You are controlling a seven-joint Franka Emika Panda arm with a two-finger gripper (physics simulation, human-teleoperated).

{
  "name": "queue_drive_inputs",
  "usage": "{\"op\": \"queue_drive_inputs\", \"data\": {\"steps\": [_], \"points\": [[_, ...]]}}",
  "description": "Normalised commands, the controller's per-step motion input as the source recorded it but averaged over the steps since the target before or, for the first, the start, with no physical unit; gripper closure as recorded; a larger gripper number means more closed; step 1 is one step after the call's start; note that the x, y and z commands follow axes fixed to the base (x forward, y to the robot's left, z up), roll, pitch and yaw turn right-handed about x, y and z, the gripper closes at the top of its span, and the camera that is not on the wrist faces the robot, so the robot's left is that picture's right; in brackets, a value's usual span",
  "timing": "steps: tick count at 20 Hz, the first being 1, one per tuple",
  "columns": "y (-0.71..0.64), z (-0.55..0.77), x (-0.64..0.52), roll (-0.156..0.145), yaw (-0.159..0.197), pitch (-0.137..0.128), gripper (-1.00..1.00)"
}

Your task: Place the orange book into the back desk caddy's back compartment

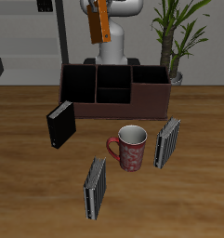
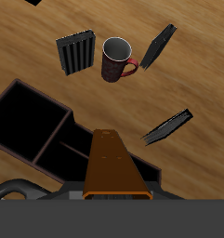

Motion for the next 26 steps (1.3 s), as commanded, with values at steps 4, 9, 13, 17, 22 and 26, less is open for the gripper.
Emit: {"op": "queue_drive_inputs", "data": {"steps": [4, 9, 13, 17, 22, 26], "points": [[0.09, -0.02, -0.10, 0.025, 0.217, 0.030, 1.00], [0.05, -0.07, -0.05, -0.007, 0.200, 0.026, 1.00], [0.03, -0.02, 0.00, -0.024, 0.169, 0.027, 1.00], [-0.03, 0.05, 0.04, -0.030, 0.187, 0.034, 1.00], [0.01, -0.01, 0.04, -0.018, 0.119, 0.021, 1.00], [0.16, 0.01, 0.10, -0.003, 0.164, 0.025, 1.00]]}}
